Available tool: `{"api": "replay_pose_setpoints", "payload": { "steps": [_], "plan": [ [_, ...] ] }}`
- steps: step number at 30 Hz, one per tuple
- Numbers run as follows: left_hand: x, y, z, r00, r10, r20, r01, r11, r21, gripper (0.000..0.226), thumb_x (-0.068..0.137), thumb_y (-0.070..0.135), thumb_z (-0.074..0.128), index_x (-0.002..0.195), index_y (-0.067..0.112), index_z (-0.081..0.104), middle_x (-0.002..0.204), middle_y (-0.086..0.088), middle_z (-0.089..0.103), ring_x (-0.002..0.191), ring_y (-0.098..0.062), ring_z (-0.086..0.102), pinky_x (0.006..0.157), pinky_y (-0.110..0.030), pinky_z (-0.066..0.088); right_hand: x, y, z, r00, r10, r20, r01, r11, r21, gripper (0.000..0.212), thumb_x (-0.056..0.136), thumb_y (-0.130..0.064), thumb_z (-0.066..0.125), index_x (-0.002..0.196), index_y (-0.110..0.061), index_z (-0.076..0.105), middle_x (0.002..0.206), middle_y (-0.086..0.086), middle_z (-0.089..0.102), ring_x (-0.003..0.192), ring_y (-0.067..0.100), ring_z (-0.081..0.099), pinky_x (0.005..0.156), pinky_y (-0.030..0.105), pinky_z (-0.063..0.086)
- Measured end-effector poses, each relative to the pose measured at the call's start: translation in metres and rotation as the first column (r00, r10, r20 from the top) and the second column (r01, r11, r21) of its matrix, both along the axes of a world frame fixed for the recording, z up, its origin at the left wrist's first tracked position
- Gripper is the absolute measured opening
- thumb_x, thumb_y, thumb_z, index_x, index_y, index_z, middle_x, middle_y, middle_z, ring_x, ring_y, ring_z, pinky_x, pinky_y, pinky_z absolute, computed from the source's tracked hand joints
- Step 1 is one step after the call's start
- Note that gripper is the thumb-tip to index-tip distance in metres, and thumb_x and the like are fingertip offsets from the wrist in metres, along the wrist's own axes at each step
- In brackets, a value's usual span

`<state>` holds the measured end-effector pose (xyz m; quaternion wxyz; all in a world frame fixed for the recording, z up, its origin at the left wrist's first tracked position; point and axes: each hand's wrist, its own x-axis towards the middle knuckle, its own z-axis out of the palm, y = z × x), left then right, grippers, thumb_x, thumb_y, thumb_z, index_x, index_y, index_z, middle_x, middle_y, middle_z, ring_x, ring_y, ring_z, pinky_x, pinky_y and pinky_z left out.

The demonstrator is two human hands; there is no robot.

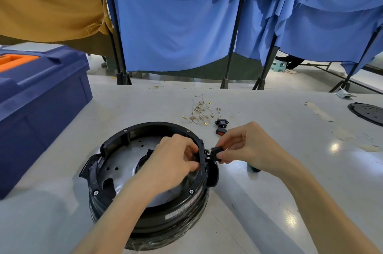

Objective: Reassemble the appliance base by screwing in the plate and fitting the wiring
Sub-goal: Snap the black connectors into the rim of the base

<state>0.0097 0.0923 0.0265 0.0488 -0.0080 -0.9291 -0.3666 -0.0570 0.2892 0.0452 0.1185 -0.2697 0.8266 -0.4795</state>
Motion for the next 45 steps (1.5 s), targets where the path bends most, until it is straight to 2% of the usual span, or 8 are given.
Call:
{"api": "replay_pose_setpoints", "payload": {
  "steps": [5, 12, 17, 24, 30, 35, 39, 45],
  "plan": [
    [0.001, 0.005, -0.005, 0.999, 0.017, -0.039, -0.017, 1.0, -0.001, 0.023, 0.075, 0.012, 0.071, 0.093, 0.025, 0.07, 0.075, 0.012, 0.066, 0.074, -0.003, 0.06, 0.079, -0.03, 0.054, -0.001, -0.003, -0.004, 1.0, -0.007, -0.004, 0.007, 0.999, 0.033, 0.011, 0.075, 0.002, 0.078, 0.084, -0.002, 0.073, 0.075, 0.014, 0.075, 0.071, 0.027, 0.074, 0.077, 0.037, 0.061],
    [0.0, 0.006, -0.007, 0.999, 0.034, -0.034, -0.034, 0.999, 0.016, 0.022, 0.075, 0.013, 0.072, 0.091, 0.027, 0.069, 0.076, 0.012, 0.066, 0.073, -0.006, 0.061, 0.076, -0.034, 0.055, -0.001, -0.01, -0.011, 1.0, 0.015, -0.011, -0.015, 1.0, 0.015, 0.013, 0.072, 0.002, 0.081, 0.077, -0.007, 0.074, 0.074, 0.007, 0.075, 0.071, 0.02, 0.073, 0.072, 0.024, 0.058],
    [-0.001, 0.006, -0.008, 0.999, 0.035, -0.026, -0.035, 0.999, 0.014, 0.022, 0.075, 0.014, 0.073, 0.092, 0.028, 0.068, 0.078, 0.011, 0.066, 0.075, -0.007, 0.061, 0.077, -0.034, 0.055, -0.003, -0.011, -0.013, 1.0, 0.023, -0.016, -0.023, 1.0, -0.017, 0.015, 0.073, 0.003, 0.081, 0.076, -0.01, 0.074, 0.075, 0.008, 0.075, 0.071, 0.019, 0.073, 0.071, 0.022, 0.057],
    [-0.002, 0.006, -0.008, 0.999, 0.037, -0.016, -0.036, 0.999, 0.015, 0.02, 0.076, 0.014, 0.074, 0.089, 0.028, 0.068, 0.074, 0.012, 0.066, 0.068, -0.003, 0.06, 0.073, -0.029, 0.055, -0.004, -0.009, -0.014, 1.0, 0.009, -0.002, -0.01, 0.999, -0.05, 0.014, 0.071, 0.001, 0.083, 0.078, -0.009, 0.075, 0.076, 0.01, 0.075, 0.074, 0.023, 0.074, 0.076, 0.03, 0.06],
    [-0.001, 0.008, -0.007, 0.999, 0.04, -0.004, -0.04, 0.999, 0.0, 0.021, 0.076, 0.012, 0.072, 0.091, 0.026, 0.067, 0.077, 0.011, 0.067, 0.074, -0.009, 0.062, 0.077, -0.035, 0.055, -0.002, -0.01, -0.015, 1.0, 0.011, -0.022, -0.012, 0.998, -0.057, 0.015, 0.071, 0.003, 0.082, 0.077, -0.009, 0.075, 0.075, 0.009, 0.075, 0.071, 0.019, 0.073, 0.072, 0.024, 0.058],
    [-0.001, 0.008, -0.006, 0.999, 0.04, 0.0, -0.04, 0.999, -0.02, 0.021, 0.077, 0.014, 0.071, 0.093, 0.027, 0.066, 0.079, 0.011, 0.067, 0.079, -0.01, 0.062, 0.079, -0.037, 0.054, -0.002, -0.008, -0.015, 1.0, 0.014, 0.001, -0.014, 0.996, -0.094, 0.014, 0.071, 0.005, 0.081, 0.079, -0.005, 0.075, 0.078, 0.013, 0.075, 0.073, 0.022, 0.073, 0.074, 0.026, 0.058],
    [0.0, 0.009, -0.005, 0.999, 0.043, 0.008, -0.043, 0.998, -0.041, 0.022, 0.079, 0.014, 0.07, 0.097, 0.027, 0.065, 0.084, 0.011, 0.066, 0.084, -0.012, 0.062, 0.082, -0.039, 0.053, 0.001, -0.015, -0.016, 0.996, 0.002, -0.088, -0.006, 0.999, -0.048, 0.015, 0.072, 0.003, 0.08, 0.077, -0.01, 0.075, 0.073, 0.006, 0.074, 0.068, 0.013, 0.07, 0.071, 0.02, 0.056],
    [0.001, 0.009, -0.005, 0.999, 0.05, 0.012, -0.049, 0.996, -0.076, 0.022, 0.081, 0.018, 0.07, 0.099, 0.029, 0.064, 0.086, 0.012, 0.067, 0.088, -0.012, 0.062, 0.083, -0.039, 0.053, 0.003, -0.018, -0.015, 0.991, -0.01, -0.137, 0.011, 1.0, 0.006, 0.015, 0.073, 0.001, 0.08, 0.077, -0.013, 0.075, 0.071, 0.002, 0.073, 0.065, 0.007, 0.069, 0.066, 0.014, 0.052]
  ]
}}
